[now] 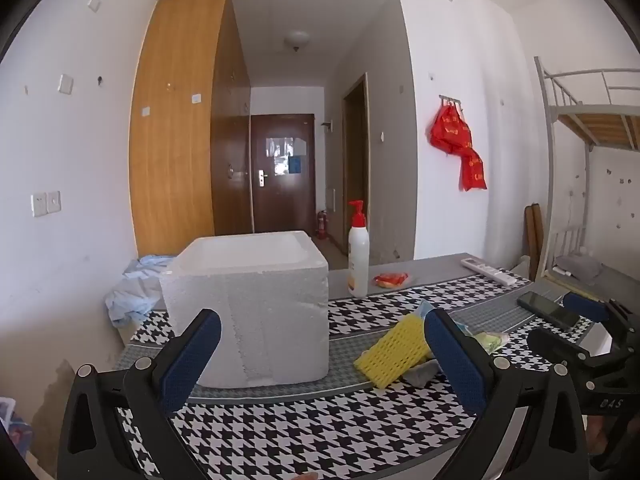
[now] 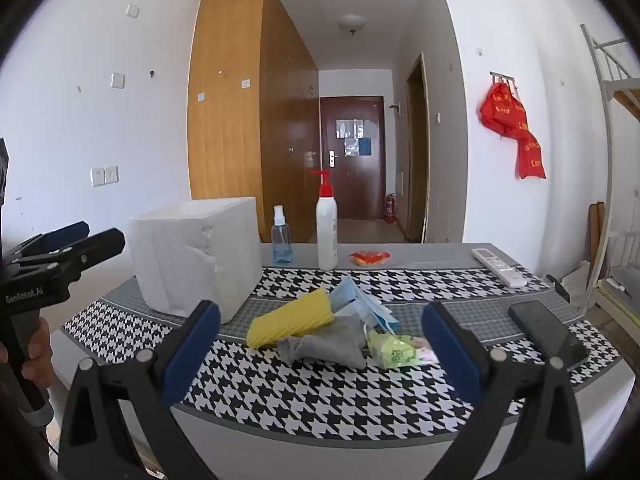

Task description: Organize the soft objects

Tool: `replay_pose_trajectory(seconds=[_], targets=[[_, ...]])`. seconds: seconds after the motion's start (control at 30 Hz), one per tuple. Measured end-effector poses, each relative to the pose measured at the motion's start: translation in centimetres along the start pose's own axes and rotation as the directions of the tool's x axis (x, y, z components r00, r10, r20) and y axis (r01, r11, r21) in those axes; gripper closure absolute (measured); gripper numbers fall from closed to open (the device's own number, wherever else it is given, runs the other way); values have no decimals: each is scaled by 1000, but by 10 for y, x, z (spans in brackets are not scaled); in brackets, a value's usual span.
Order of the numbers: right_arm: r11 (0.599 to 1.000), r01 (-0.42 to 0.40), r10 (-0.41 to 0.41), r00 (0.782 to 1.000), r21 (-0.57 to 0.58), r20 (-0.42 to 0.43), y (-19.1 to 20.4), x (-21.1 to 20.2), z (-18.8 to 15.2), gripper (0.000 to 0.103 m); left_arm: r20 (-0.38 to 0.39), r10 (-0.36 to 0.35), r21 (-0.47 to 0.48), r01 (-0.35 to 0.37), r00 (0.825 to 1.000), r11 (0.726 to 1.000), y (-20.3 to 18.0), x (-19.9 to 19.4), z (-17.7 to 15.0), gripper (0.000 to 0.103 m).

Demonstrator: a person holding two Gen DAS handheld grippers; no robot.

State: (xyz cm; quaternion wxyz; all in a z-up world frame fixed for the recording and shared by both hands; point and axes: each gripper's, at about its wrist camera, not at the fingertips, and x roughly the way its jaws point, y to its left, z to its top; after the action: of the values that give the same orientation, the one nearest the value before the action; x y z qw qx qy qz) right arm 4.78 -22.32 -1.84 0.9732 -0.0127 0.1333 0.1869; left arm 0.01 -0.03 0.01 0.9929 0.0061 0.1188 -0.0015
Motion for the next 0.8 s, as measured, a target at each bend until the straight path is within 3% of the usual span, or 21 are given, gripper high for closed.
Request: replay_pose_trajectory(seconds=[0.8], targets=[[1000,3,-3,1000,-2,6,2,-3,3,1,-2,-14,10,14,1000,1000,-1,-1,-1,1]])
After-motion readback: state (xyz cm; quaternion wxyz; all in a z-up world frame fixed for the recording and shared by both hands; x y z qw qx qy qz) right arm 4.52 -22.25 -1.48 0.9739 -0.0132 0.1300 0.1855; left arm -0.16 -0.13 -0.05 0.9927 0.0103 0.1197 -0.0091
